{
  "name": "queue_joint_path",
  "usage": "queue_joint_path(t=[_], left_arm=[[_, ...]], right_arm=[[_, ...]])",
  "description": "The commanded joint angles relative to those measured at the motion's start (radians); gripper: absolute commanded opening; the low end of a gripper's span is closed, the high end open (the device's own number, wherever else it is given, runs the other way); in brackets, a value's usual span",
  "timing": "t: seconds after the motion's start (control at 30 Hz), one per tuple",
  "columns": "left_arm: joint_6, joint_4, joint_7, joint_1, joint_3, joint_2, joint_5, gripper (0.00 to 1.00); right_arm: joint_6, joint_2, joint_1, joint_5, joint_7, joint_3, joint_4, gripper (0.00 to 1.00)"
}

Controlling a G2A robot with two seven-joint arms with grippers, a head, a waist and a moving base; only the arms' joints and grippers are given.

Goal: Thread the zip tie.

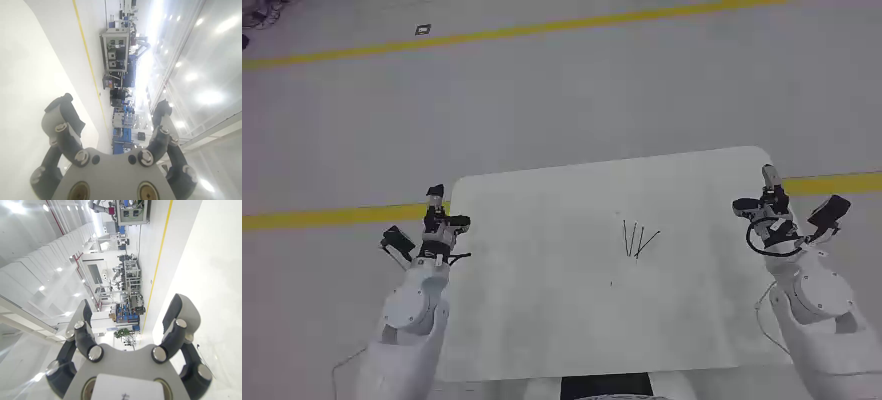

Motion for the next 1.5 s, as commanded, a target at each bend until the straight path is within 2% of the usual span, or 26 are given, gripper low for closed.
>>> queue_joint_path(t=[0.0, 0.03, 0.07, 0.1, 0.13, 0.27, 0.33, 0.37, 0.43, 0.47, 0.9, 0.93, 0.97, 1.07, 1.17, 1.23, 1.3, 1.47], left_arm=[[0.000, 0.000, 0.000, 0.000, 0.000, 0.000, 0.000, 0.78], [0.000, 0.000, 0.000, 0.000, 0.000, 0.000, 0.000, 0.78], [0.000, 0.000, 0.000, 0.000, 0.000, 0.000, 0.000, 1.00], [0.000, 0.000, 0.000, 0.000, 0.000, 0.000, 0.000, 0.78], [0.000, -0.008, -0.012, -0.003, 0.004, 0.000, 0.006, 1.00], [0.037, -0.051, -0.092, -0.014, 0.008, 0.006, 0.069, 1.00], [0.064, -0.068, -0.155, -0.018, 0.002, 0.011, 0.093, 1.00], [0.087, -0.077, -0.198, -0.020, 0.002, 0.015, 0.125, 1.00], [0.155, -0.102, -0.323, -0.019, 0.010, 0.026, 0.205, 1.00], [0.192, -0.108, -0.381, -0.020, 0.008, 0.035, 0.283, 1.00], [0.192, -0.108, -0.381, -0.020, 0.008, 0.035, 0.283, 1.00], [0.191, -0.115, -0.401, -0.026, 0.017, 0.035, 0.286, 1.00], [0.201, -0.113, -0.444, -0.051, 0.032, 0.037, 0.302, 1.00], [0.272, -0.116, -0.545, -0.125, 0.073, 0.044, 0.347, 1.00], [0.328, -0.131, -0.632, -0.183, 0.123, 0.049, 0.410, 1.00], [0.340, -0.125, -0.666, -0.206, 0.151, 0.051, 0.437, 1.00], [0.340, -0.115, -0.670, -0.225, 0.170, 0.051, 0.441, 1.00], [0.333, -0.120, -0.672, -0.229, 0.174, 0.051, 0.436, 1.00]], right_arm=[[0.000, 0.000, 0.000, 0.000, 0.000, 0.000, 0.000, 1.00], [0.000, 0.000, 0.000, 0.000, 0.000, 0.000, 0.000, 0.78], [0.000, 0.000, 0.000, 0.000, 0.000, 0.000, 0.000, 0.78], [0.000, 0.000, 0.000, 0.000, 0.000, 0.000, 0.000, 1.00], [0.000, 0.000, 0.000, 0.000, 0.000, 0.000, 0.000, 1.00], [0.000, 0.000, 0.000, 0.000, 0.000, 0.000, 0.000, 1.00], [0.000, 0.000, 0.000, 0.000, 0.000, 0.000, 0.000, 1.00], [0.000, 0.000, 0.000, 0.000, 0.000, 0.000, 0.000, 1.00], [0.000, 0.000, 0.000, 0.000, 0.000, 0.000, 0.000, 1.00], [0.000, 0.000, 0.000, 0.000, 0.000, 0.000, 0.000, 1.00], [0.000, 0.000, 0.000, 0.000, 0.000, 0.000, 0.000, 1.00], [0.000, 0.000, 0.000, 0.000, 0.000, 0.000, 0.000, 1.00], [0.000, 0.000, 0.000, 0.000, 0.000, 0.000, 0.000, 1.00], [0.000, 0.000, 0.000, 0.000, 0.000, 0.000, 0.000, 1.00], [0.000, 0.000, 0.000, 0.000, 0.000, 0.000, 0.000, 1.00], [0.000, 0.000, 0.000, 0.000, 0.000, 0.000, 0.000, 1.00], [0.000, 0.000, 0.000, 0.000, 0.000, 0.000, 0.000, 1.00], [0.000, 0.000, 0.000, 0.000, 0.000, 0.000, 0.000, 1.00]])
